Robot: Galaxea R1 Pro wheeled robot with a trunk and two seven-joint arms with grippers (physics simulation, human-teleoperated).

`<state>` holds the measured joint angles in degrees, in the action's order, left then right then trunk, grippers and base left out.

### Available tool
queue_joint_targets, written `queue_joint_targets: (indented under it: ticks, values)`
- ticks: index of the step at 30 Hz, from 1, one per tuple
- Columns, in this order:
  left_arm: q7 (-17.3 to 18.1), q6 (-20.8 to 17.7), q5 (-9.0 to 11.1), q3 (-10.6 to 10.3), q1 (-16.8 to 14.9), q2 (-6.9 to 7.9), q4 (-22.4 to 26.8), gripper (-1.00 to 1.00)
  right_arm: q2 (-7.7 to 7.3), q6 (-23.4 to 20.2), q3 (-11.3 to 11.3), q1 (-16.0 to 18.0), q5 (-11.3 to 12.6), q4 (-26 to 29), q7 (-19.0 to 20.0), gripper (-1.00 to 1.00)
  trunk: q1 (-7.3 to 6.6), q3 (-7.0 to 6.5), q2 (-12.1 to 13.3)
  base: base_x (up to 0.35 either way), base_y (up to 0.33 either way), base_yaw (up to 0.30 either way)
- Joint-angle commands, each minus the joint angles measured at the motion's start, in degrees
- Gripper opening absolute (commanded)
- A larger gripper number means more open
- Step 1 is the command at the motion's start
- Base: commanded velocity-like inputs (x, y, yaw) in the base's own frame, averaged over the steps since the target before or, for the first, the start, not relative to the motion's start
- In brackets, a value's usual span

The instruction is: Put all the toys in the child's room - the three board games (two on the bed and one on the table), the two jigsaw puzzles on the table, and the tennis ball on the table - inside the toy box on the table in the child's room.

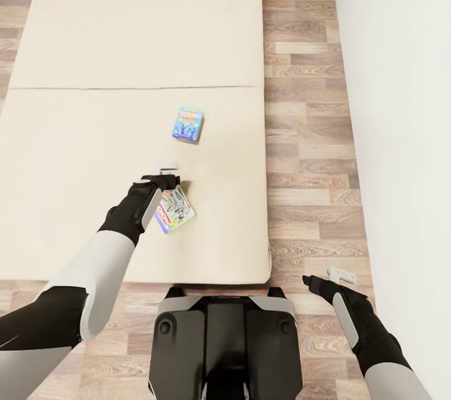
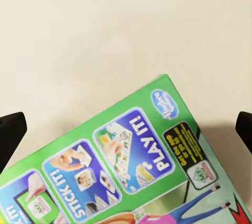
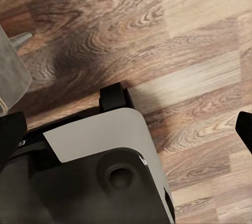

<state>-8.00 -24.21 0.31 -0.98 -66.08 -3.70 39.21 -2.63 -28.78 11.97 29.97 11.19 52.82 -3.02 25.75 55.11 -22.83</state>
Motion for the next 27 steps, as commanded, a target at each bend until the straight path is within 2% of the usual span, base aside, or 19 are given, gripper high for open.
queue_joint_targets:
  ticks: [1,16,27]
  values:
    - [-0.3,-0.3,0.0,-0.1,0.0,0.02,0.1,1.00,-0.01,-0.3,0.0,0.0,0.6,0.1,-0.3,1.00,0.03,0.15,-0.1,0.000,0.000,0.000]
    - [-0.2,-0.3,0.0,-0.3,0.0,0.04,0.1,1.00,-0.01,-0.3,0.0,0.0,0.6,0.1,-0.3,1.00,0.03,1.52,-0.1,0.000,0.000,0.000]
    - [-0.2,-0.3,0.0,-0.4,0.0,-0.07,0.1,1.00,-0.01,-0.3,0.0,0.0,0.6,0.1,-0.3,1.00,0.03,1.71,-0.1,-0.003,0.000,0.000]
